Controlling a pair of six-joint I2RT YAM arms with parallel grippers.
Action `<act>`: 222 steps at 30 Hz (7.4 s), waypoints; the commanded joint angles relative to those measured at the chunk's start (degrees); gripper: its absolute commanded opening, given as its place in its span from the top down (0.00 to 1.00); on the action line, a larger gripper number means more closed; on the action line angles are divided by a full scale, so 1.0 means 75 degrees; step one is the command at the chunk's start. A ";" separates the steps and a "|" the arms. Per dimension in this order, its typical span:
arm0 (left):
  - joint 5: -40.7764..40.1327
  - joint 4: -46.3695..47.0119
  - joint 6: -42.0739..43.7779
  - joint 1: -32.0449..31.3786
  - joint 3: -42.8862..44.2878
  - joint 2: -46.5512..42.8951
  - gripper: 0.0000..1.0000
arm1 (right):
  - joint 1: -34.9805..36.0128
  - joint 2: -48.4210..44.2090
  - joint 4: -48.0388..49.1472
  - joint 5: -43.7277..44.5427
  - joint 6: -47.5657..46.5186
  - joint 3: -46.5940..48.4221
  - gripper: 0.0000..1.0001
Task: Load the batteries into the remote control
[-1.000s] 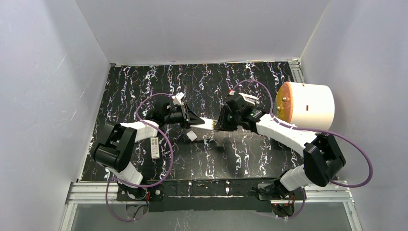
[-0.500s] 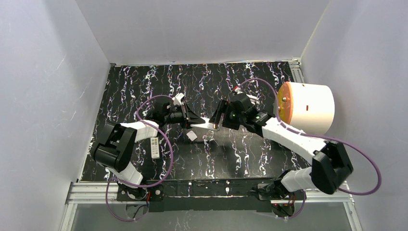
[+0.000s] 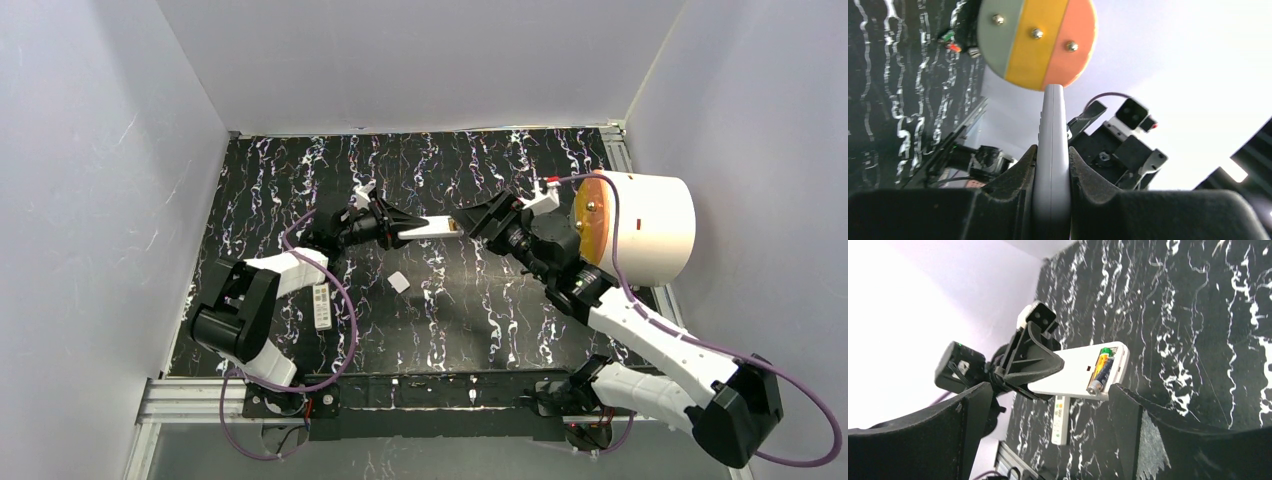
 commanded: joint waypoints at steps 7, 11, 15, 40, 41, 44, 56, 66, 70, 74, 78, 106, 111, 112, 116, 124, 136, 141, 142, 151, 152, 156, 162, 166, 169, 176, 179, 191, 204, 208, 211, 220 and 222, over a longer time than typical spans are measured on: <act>-0.0703 0.1957 -0.2272 0.0010 0.0077 -0.0410 1.00 | -0.0007 -0.0690 0.2564 0.0838 0.0878 -0.0953 0.04; -0.0708 0.1927 -0.2316 0.0010 0.0136 -0.0626 1.00 | -0.0002 -0.0489 0.3386 0.0806 0.1472 -0.1189 0.04; -0.0622 0.1911 -0.2316 0.0007 0.0144 -0.0737 1.00 | -0.0004 -0.0201 0.3672 0.0713 0.1798 -0.1134 0.05; -0.0340 0.1899 -0.2076 -0.0001 -0.0075 -0.1007 1.00 | -0.0003 0.0756 0.4106 0.0282 0.2782 -0.0953 0.44; -0.0320 0.1897 -0.2054 0.0008 -0.0073 -0.1018 1.00 | -0.0008 0.0767 0.4103 0.0283 0.2803 -0.0969 0.45; -0.0243 0.1893 -0.1973 0.0010 -0.0062 -0.1003 1.00 | -0.0014 0.0771 0.4109 0.0291 0.2896 -0.1032 0.47; -0.0170 0.1898 -0.1777 0.0010 -0.0012 -0.0946 1.00 | -0.0016 0.0795 0.4297 0.0105 0.2864 -0.1098 0.23; -0.0180 0.1899 -0.1746 0.0010 -0.0031 -0.0947 1.00 | -0.0014 0.0819 0.4305 0.0103 0.2961 -0.1125 0.30; -0.0140 0.1903 -0.1710 0.0010 -0.0026 -0.0966 1.00 | -0.0025 0.0926 0.4258 0.0049 0.3038 -0.1074 0.39; -0.0045 0.1900 -0.1575 0.0010 -0.0037 -0.1074 1.00 | -0.0054 0.0985 0.3993 0.0057 0.3142 -0.0985 0.46; 0.0178 0.1893 -0.1425 0.0009 0.0028 -0.1183 1.00 | -0.0105 0.1062 0.3825 0.0044 0.3255 -0.0949 0.57; 0.2300 0.1325 0.0982 0.0697 0.0902 -0.0865 1.00 | -0.1840 0.0891 0.4484 -0.4060 0.2038 -0.1058 0.18; 0.2671 0.1303 0.1045 0.0810 0.1059 -0.0823 1.00 | -0.1953 0.1437 0.4072 -0.5437 0.1112 -0.0205 0.19; 0.2688 0.1302 0.1059 0.0828 0.1068 -0.0815 1.00 | -0.1942 0.1492 0.4081 -0.5610 0.1025 -0.0093 0.19; 0.2663 0.1267 0.1115 0.0830 0.1138 -0.0771 1.00 | -0.1942 0.1463 0.4061 -0.5720 0.0807 0.0031 0.14; 0.2637 0.1232 0.1152 0.0837 0.1262 -0.0731 1.00 | -0.1903 0.1646 0.3898 -0.6142 0.0562 0.0152 0.25; 0.2631 0.1190 0.1134 0.0833 0.1194 -0.0841 1.00 | -0.1785 0.1841 0.2911 -0.5932 -0.0175 0.0418 0.69; 0.2603 0.1168 0.1212 0.0837 0.1199 -0.0908 1.00 | -0.1788 0.1789 0.2771 -0.5724 -0.0279 0.0445 0.68; 0.2549 0.1131 0.1270 0.0840 0.1179 -0.0951 1.00 | -0.1786 0.1709 0.2832 -0.5593 -0.0170 0.0426 0.58; 0.1707 -0.0747 0.3227 0.1141 0.0855 -0.1878 1.00 | -0.1797 0.1112 0.2685 -0.4415 0.0140 0.0469 0.16; 0.1671 -0.1012 0.3486 0.1187 0.0799 -0.1995 1.00 | -0.1797 0.1125 0.2392 -0.4404 -0.0009 0.0527 0.16; 0.1671 -0.2030 0.4335 0.1443 0.0702 -0.2394 1.00 | -0.1760 0.1421 0.2226 -0.5095 -0.0531 0.0781 0.12; 0.0609 -0.5378 0.6084 0.2091 0.0972 -0.2931 1.00 | -0.1273 0.1967 -0.0274 -0.3813 -0.2102 0.1606 0.12; -0.1826 -0.8802 0.8162 0.2210 0.1822 -0.2984 1.00 | -0.0611 0.2673 -0.1684 -0.2402 -0.2506 0.2143 0.20; -0.2517 -0.9352 0.8511 0.2281 0.1859 -0.3205 1.00 | -0.0147 0.3355 -0.2296 -0.1594 -0.2307 0.2514 0.31; -0.3578 -0.9814 0.8720 0.2346 0.1663 -0.3802 1.00 | 0.0849 0.5287 -0.1759 -0.1085 -0.2022 0.3450 0.59; -0.3661 -0.9912 0.8921 0.2347 0.1583 -0.3953 1.00 | 0.1175 0.6251 -0.1687 -0.1054 -0.2058 0.4164 0.60; -0.3422 -0.9852 0.9149 0.2347 0.1159 -0.4038 1.00 | 0.1566 0.7818 -0.1639 -0.0235 -0.1720 0.5195 0.62; -0.3087 -0.9572 0.8981 0.2353 0.0928 -0.3825 1.00 | 0.1566 0.7660 -0.2402 -0.0586 -0.1536 0.4691 0.64; -0.2943 -0.9444 0.8903 0.2353 0.0901 -0.3695 1.00 | 0.1564 0.7350 -0.2733 -0.0703 -0.1458 0.4351 0.64; -0.2868 -0.9360 0.8854 0.2353 0.0906 -0.3641 1.00 | 0.1566 0.7039 -0.2762 -0.0731 -0.1441 0.4021 0.64; -0.2792 -0.9305 0.8814 0.2353 0.0924 -0.3556 1.00 | 0.1556 0.6533 -0.2137 -0.1519 -0.1981 0.3224 0.65; -0.2792 -0.9304 0.8817 0.2353 0.0940 -0.3534 1.00 | 0.1560 0.6431 -0.1832 -0.1774 -0.2165 0.2968 0.65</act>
